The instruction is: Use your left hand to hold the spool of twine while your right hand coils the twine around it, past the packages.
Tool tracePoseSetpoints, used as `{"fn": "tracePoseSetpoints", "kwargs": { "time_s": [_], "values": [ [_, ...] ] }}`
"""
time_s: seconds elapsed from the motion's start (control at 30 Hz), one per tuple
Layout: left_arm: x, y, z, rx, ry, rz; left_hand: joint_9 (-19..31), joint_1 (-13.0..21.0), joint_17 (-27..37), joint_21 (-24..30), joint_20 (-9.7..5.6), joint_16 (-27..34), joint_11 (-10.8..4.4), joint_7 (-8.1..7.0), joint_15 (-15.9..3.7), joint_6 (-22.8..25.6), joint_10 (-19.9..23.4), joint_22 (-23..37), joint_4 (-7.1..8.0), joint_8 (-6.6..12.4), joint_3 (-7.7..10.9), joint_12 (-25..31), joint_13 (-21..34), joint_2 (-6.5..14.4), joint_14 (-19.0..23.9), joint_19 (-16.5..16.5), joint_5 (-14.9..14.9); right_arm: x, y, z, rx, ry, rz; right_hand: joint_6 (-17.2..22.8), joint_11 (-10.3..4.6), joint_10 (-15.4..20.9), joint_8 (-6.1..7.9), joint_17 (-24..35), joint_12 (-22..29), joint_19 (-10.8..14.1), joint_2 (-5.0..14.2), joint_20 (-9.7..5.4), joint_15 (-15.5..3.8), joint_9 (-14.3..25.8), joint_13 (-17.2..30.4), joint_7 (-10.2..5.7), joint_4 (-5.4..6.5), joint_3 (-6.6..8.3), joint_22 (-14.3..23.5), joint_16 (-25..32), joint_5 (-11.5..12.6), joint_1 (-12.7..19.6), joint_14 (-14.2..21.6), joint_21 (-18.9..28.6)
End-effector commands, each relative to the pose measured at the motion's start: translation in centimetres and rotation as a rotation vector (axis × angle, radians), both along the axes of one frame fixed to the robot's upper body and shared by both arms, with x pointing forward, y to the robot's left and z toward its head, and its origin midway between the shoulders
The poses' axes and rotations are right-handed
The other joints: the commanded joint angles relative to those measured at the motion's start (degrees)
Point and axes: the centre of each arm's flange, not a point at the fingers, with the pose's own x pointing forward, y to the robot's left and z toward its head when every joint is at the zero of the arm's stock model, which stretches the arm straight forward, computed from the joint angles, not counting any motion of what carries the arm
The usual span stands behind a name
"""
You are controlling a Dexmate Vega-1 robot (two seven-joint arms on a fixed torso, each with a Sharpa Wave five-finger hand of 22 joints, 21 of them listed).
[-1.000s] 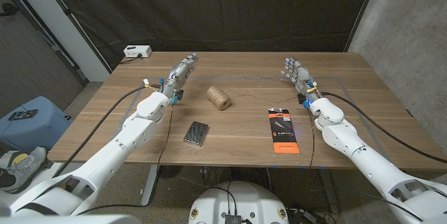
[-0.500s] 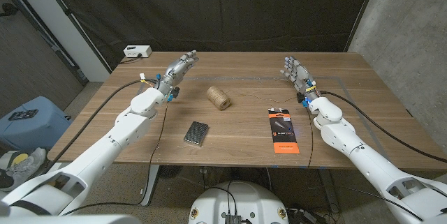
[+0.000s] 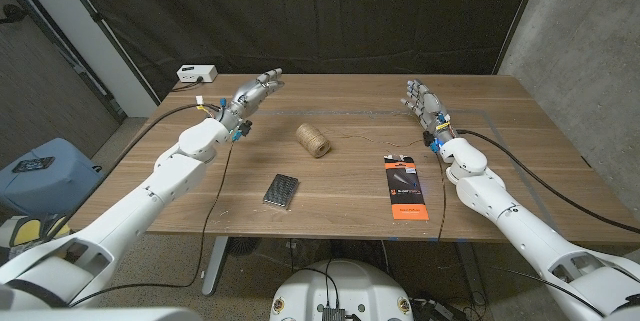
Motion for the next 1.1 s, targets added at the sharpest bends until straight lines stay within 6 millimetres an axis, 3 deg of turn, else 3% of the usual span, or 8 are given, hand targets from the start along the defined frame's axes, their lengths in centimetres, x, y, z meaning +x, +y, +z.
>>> {"fn": "tracePoseSetpoints", "kwargs": {
  "time_s": [0.03,0.53,0.77,1.1],
  "values": [
    [0.2,0.4,1.7,0.109,-0.027,0.001,0.2,1.24,0.23,-0.22,0.0,0.25,0.61,0.41,0.42,-0.08,0.19,0.25,-0.15,0.33,0.3,0.2,0.23,0.11,0.24,0.58,0.68,0.7,0.3,0.4,0.001,-0.012,0.002,0.24,-0.03,0.04,0.16,-0.02,0.12,0.47,-0.17,-2.16,-1.28,0.13,0.18,0.05,0.19,0.46,0.2,0.3,0.04,0.22,0.39,-0.37],
    [0.0,0.3,3.1,0.248,-0.035,-0.01,0.24,3.1,0.29,-0.44,0.13,0.21,0.37,0.53,0.61,-0.91,-0.01,0.25,-0.46,0.27,1.05,0.13,0.38,-0.03,0.38,1.17,2.37,0.9,0.0,0.6,0.007,-0.023,-0.002,0.16,-0.02,-0.09,0.1,-0.23,0.08,0.52,-0.22,-2.0,-1.13,0.12,0.18,0.05,0.11,0.67,0.21,0.26,-0.01,0.23,0.27,-0.73],
    [-0.2,0.0,3.8,0.332,-0.039,-0.026,0.27,4.49,0.32,-0.76,0.21,0.01,1.0,0.22,0.86,-1.91,-0.92,0.25,-0.65,0.17,1.32,-0.18,0.49,-0.69,-0.14,1.28,3.45,0.7,-0.1,0.7,0.004,-0.031,-0.005,0.14,-0.08,-0.16,0.09,-0.3,0.05,0.53,-0.24,-1.95,-1.08,0.12,0.18,0.06,0.11,0.75,0.21,0.27,-0.04,0.19,0.23,-0.9],
    [-0.4,0.0,5.1,0.456,-0.036,-0.052,0.29,6.34,0.37,-1.14,0.28,-0.13,0.71,0.44,1.03,-3.78,-1.9,0.25,-0.78,-0.02,1.56,-0.41,0.64,-1.57,-0.96,1.34,4.78,0.4,-0.1,0.6,0.011,-0.035,-0.016,-0.03,0.0,-0.2,0.01,-0.44,0.05,0.56,-0.28,-1.94,-1.0,0.12,0.18,0.18,0.0,0.92,0.22,0.21,-0.06,0.26,0.09,-1.14]
  ]
}}
